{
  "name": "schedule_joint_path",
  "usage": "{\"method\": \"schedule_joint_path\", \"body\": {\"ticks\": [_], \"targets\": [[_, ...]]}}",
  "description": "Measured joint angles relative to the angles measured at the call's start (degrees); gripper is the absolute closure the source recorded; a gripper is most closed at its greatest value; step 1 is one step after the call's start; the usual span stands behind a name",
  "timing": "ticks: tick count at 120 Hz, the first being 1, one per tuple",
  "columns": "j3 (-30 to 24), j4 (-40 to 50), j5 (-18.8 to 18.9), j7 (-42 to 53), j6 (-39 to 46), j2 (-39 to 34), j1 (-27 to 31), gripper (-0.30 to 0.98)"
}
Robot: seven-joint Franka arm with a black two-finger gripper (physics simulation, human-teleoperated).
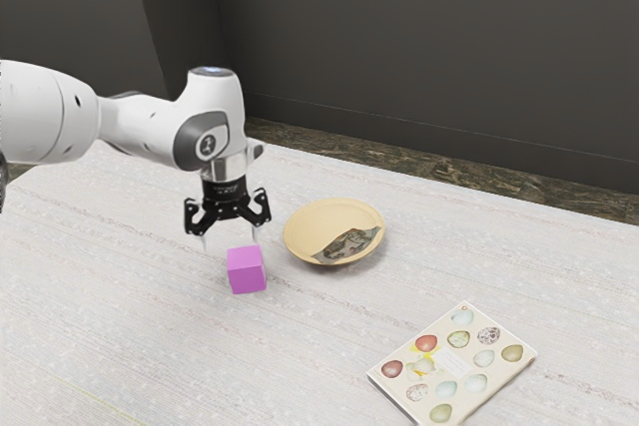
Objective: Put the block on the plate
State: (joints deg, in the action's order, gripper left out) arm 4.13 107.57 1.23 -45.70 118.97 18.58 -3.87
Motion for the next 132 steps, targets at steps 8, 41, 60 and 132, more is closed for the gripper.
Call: {"method": "schedule_joint_path", "body": {"ticks": [8, 41, 60, 132], "targets": [[0.0, 0.0, -0.1, -0.2, 1.1, 0.4, 0.0, 0.00], [-0.1, -0.2, -0.8, -0.9, 5.9, 3.3, 0.2, 0.00], [-0.2, -0.5, -1.7, -1.2, 7.8, 4.1, 0.2, 0.00], [-0.8, 0.6, -3.6, -1.9, 9.4, 6.6, 1.1, 0.00]]}}
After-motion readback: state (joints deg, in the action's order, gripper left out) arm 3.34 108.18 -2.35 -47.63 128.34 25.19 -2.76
